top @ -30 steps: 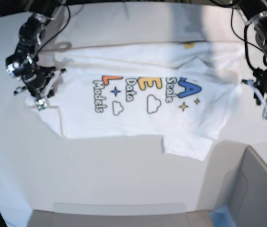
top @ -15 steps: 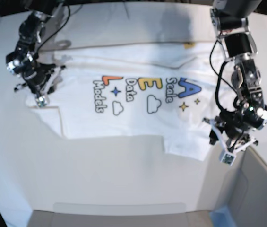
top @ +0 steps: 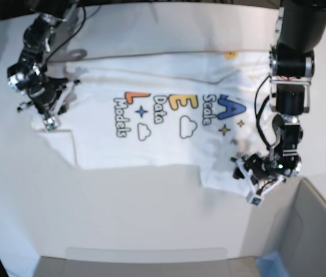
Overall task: Layout the t-shirt on the table in an organized manner, then fold the t-shirt properly
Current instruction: 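Release the collar with the left gripper and move it to the hem corner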
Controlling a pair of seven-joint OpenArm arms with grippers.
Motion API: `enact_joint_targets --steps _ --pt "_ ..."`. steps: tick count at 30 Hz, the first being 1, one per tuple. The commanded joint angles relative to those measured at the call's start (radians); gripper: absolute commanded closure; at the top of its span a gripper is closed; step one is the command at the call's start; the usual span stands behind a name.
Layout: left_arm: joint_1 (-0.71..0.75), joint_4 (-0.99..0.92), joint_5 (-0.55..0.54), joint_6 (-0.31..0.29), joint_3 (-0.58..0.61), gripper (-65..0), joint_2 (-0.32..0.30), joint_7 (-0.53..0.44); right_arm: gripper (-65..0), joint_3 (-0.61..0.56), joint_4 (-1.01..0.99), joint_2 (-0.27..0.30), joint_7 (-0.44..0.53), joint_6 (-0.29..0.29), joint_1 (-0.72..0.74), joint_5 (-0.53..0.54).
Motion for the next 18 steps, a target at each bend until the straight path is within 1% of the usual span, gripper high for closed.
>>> enact_joint_targets --steps 1,5,7,14,18 --pt "-0.057 -0.025 -0.005 -0.001 -0.001 -34.4 -0.016 -0.046 -5.1 0.002 0.021 0.007 0.016 0.014 0.012 0.006" --pt "-0.092 -0.094 -0.005 -0.001 0.001 -34.4 -0.017 -0.098 -5.1 0.003 0.021 0.007 0.016 0.014 0.010 0.006" --pt "-0.098 -0.111 -0.005 -0.001 0.001 -34.4 -0.028 -0.115 -5.1 0.003 0.021 0.007 0.016 0.014 0.010 0.006" --pt "-0.098 -0.195 -0.005 -0.001 0.005 -34.6 -0.028 -0.207 -5.1 0.006 0.021 0.007 0.021 0.014 0.010 0.006" --pt "-0.098 -0.253 -0.005 -0.001 0.064 -34.6 -0.028 -0.250 -5.1 0.006 0.027 0.007 0.024 0.014 0.010 0.011"
